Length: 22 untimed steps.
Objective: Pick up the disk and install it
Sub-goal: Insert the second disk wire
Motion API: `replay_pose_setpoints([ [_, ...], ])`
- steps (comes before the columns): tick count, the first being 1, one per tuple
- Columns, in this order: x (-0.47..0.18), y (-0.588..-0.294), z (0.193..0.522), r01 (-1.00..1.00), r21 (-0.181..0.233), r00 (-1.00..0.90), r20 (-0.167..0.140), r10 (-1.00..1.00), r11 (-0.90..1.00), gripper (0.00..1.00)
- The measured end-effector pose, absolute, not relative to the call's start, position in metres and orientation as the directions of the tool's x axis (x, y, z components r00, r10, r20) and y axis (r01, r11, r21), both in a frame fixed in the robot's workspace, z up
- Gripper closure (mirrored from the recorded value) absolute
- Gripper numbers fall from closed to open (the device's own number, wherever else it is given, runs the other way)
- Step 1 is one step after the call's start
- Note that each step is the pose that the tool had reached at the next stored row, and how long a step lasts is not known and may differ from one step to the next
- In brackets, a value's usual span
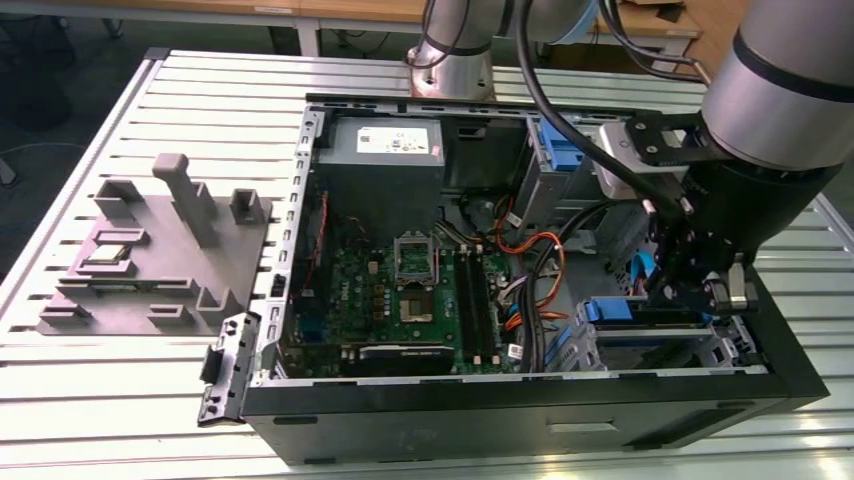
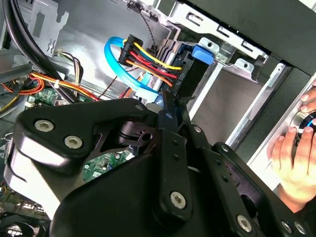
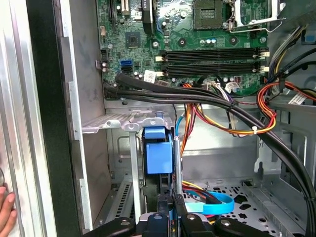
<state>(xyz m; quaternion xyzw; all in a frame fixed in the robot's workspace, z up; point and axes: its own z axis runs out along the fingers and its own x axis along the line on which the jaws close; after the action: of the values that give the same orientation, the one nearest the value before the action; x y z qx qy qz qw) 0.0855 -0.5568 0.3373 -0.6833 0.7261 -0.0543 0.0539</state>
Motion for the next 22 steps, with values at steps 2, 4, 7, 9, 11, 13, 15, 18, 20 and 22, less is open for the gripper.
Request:
replay_pose_setpoints([
  [2,0.0856,-0.5569,0.3368,-0.987,-0.153,-0.056,-0.004,-0.998,0.056,0.84],
  [4,0.0857,-0.5571,0.3365,-0.987,-0.153,-0.052,-0.004,-0.999,0.052,0.84],
  [7,0.0859,-0.5572,0.3357,-0.987,-0.153,-0.052,-0.004,-0.999,0.052,0.84],
  [9,0.0863,-0.5574,0.3352,-0.987,-0.153,-0.052,-0.004,-0.999,0.052,0.84],
  [11,0.0869,-0.5577,0.335,-0.987,-0.152,-0.052,-0.004,-0.999,0.052,0.84],
  [13,0.0872,-0.558,0.3349,-0.987,-0.152,-0.052,-0.004,-0.999,0.052,0.84],
  [15,0.0873,-0.5582,0.3347,-0.987,-0.153,-0.052,-0.004,-0.999,0.052,0.84],
  [18,0.0874,-0.5583,0.334,-0.987,-0.153,-0.052,-0.004,-0.999,0.052,0.84],
  [20,0.0874,-0.5584,0.3335,-0.987,-0.153,-0.052,-0.004,-0.999,0.052,0.84],
  [22,0.0874,-0.5584,0.3331,-0.987,-0.153,-0.052,-0.004,-0.999,0.052,0.84],
])
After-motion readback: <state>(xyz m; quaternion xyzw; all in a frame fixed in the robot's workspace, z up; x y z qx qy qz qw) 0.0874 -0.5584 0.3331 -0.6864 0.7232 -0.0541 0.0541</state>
